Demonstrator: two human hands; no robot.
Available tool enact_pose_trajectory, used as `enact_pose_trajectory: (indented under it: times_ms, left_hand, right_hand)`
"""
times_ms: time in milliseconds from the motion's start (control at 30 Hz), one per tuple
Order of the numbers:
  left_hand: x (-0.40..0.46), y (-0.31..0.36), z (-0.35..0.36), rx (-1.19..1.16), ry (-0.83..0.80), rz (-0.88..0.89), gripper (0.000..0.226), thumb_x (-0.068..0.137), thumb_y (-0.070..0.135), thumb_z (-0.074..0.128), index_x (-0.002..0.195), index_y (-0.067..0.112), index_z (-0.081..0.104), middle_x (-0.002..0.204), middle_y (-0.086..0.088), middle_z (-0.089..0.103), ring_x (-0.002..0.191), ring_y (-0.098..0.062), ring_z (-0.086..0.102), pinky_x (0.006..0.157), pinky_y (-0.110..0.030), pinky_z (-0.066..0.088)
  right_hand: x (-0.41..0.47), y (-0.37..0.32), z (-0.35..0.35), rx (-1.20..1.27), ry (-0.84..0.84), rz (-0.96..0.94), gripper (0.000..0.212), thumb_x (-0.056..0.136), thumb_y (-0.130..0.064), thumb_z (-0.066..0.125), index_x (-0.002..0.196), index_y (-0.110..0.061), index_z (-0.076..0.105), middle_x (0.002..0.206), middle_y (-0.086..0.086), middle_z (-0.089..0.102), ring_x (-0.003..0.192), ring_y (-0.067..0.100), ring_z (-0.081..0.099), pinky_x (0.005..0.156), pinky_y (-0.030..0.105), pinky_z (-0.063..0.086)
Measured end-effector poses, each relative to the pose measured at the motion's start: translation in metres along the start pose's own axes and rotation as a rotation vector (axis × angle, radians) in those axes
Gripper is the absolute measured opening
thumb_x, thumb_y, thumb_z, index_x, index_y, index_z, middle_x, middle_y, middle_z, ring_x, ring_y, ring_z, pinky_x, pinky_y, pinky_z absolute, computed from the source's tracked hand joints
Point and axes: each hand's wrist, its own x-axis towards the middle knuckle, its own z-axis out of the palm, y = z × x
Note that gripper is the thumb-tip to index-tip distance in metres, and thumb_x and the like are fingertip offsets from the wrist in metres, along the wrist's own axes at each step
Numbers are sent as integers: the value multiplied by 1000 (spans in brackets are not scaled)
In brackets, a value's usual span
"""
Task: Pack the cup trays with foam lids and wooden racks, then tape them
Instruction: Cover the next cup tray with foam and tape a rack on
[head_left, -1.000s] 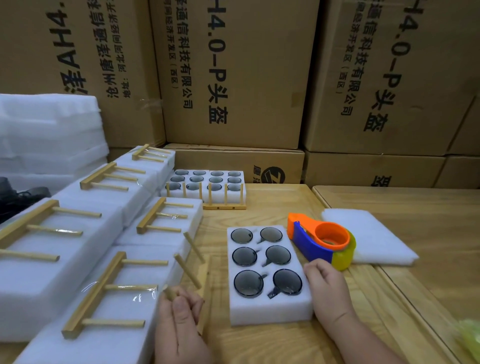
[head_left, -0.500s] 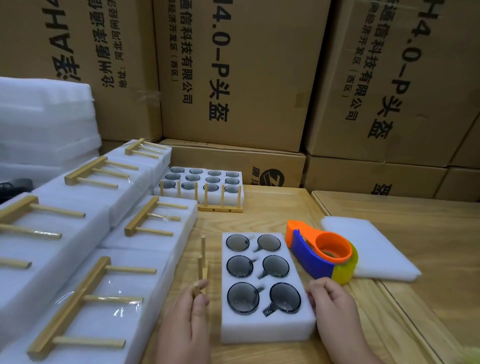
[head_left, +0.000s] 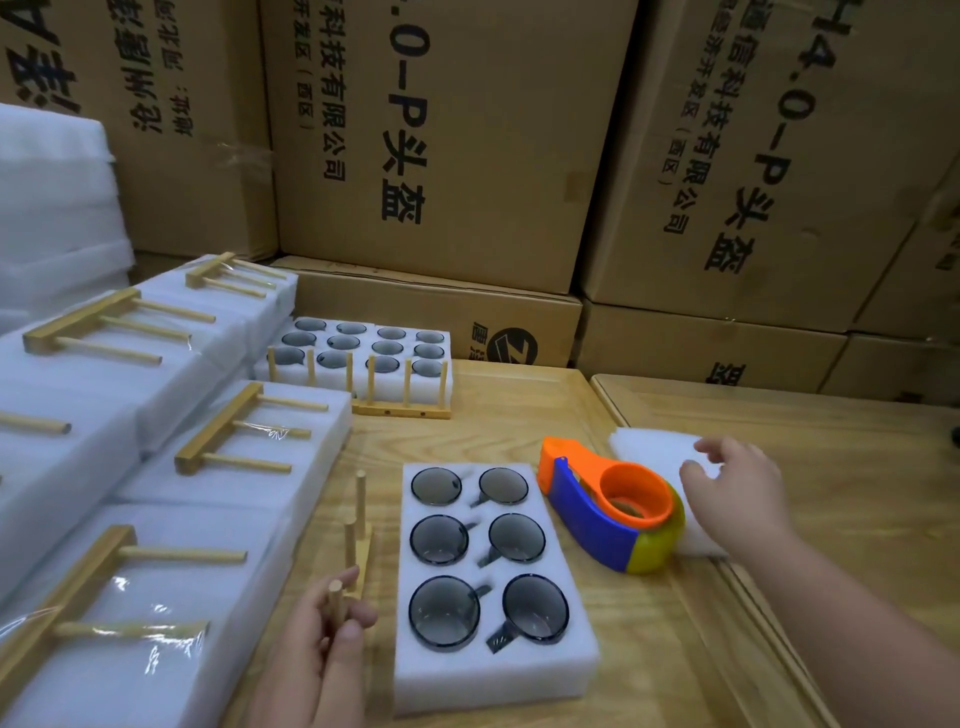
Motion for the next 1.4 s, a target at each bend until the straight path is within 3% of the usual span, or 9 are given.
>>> enact_pose_trajectory:
  times_ms: [200, 333, 433, 533, 800, 900, 1033, 1300, 1400]
  left_hand:
    - [-3, -14, -4, 113, 16, 47, 34, 75, 23, 48, 102, 35, 66, 75, -1, 70, 55, 0, 55, 56, -10, 38]
    - [-3, -23, -8, 208, 14, 64, 29, 74, 55, 43, 97, 65, 59, 81, 19, 72, 77, -6, 67, 75, -20, 47]
    - [-2, -20, -10, 275, 32, 95, 31, 78, 53, 41, 99, 67, 58, 82, 21, 71, 76, -3, 66, 70, -6, 43]
    - [0, -12, -11, 329, 32, 124, 48, 83, 29, 45, 98, 74, 55, 82, 24, 69, 74, 0, 63, 65, -1, 38]
    - [-3, 1, -9, 341, 64, 182, 52, 80, 22, 48, 101, 69, 58, 84, 30, 67, 72, 10, 62, 60, 3, 37]
    - [-5, 1, -6, 313, 79, 185, 44, 80, 21, 48, 106, 54, 61, 86, 31, 68, 74, 10, 62, 60, 3, 37]
    - [-4, 2, -5, 321, 110, 182, 59, 84, 18, 51, 105, 73, 55, 89, 31, 68, 78, 12, 61, 65, 5, 36]
    - [-4, -4, -8, 255, 112, 175, 88, 72, 18, 56, 137, 72, 33, 121, 42, 60, 98, 15, 62, 70, 4, 43]
    - [-9, 2, -9, 349, 132, 340, 85, 65, 34, 59, 147, 49, 42, 143, 16, 57, 128, -12, 55, 102, -30, 50]
  right_hand:
    - [35, 41, -6, -397, -348, 409, 103, 77, -80, 61, 147, -8, 42, 147, 16, 51, 133, 37, 48, 103, 42, 43]
    - [42, 50, -4, -205, -386, 522, 113, 67, -73, 78, 147, -2, 42, 148, 19, 49, 128, 38, 51, 85, 39, 41]
    - [47, 50, -3, -242, -372, 512, 113, 62, -73, 82, 143, -2, 46, 141, 19, 54, 118, 37, 55, 80, 39, 43]
    - [52, 47, -5, -299, -338, 481, 108, 58, -73, 85, 135, -6, 51, 121, 14, 59, 100, 32, 55, 74, 39, 46]
    - [59, 30, -19, -430, -80, 237, 65, 78, -56, 78, 128, -19, 56, 123, 11, 60, 116, 36, 55, 90, 44, 44]
    - [68, 19, -25, -284, -25, 209, 47, 88, -36, 74, 124, -11, 59, 112, 13, 60, 96, 36, 60, 77, 40, 48]
    - [80, 1, -42, -170, -19, 144, 25, 91, -32, 70, 104, -11, 66, 76, 0, 56, 75, 30, 56, 66, 36, 45]
    - [77, -45, -71, 218, 127, 26, 22, 96, -34, 54, 92, -16, 64, 83, -3, 62, 71, 15, 56, 58, 29, 39]
    - [64, -66, -72, 455, 63, 13, 20, 98, -34, 53, 99, -18, 64, 94, -2, 64, 82, 18, 60, 64, 32, 45]
